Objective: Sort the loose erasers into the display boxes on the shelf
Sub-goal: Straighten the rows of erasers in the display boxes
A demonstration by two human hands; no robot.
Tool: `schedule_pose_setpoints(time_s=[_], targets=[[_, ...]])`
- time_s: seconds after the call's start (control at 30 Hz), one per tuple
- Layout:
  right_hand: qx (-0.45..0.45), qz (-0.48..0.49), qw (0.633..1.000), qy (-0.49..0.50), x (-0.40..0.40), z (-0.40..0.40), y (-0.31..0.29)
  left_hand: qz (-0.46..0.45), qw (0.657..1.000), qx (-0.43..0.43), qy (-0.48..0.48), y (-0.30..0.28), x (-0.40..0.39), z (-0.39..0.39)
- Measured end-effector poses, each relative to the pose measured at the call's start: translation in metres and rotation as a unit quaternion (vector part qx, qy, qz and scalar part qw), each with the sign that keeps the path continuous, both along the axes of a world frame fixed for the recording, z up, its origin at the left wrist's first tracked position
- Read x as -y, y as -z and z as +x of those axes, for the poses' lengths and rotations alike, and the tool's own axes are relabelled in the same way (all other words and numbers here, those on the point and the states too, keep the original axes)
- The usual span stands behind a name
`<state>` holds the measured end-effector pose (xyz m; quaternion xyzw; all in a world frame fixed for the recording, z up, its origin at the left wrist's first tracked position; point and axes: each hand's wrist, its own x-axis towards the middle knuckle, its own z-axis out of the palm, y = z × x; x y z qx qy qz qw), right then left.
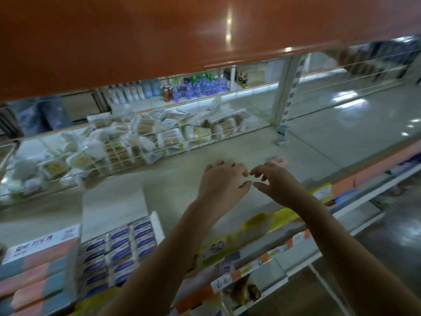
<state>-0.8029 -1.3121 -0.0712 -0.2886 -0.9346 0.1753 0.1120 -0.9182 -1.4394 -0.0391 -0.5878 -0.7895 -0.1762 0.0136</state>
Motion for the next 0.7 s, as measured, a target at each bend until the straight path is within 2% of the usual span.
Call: schedule_pose_setpoints(time_s=[0.23,0.47,0.7], targets=[[0.044,0.007,0.998,0.048,-0.094,0.035,0.0,-0.051,0.998,0.024,0.026,0.028,-0.1,0.021],[0.053,0.028,0.996,0.068,-0.171,0.024,0.012,-0.112,0.994,0.019,-0.01,0.052,-0.162,0.02],[0.118,0.123,0.985,0.032,-0.202,-0.014,0.029,-0.112,0.993,0.017,-0.028,0.065,-0.183,0.015]])
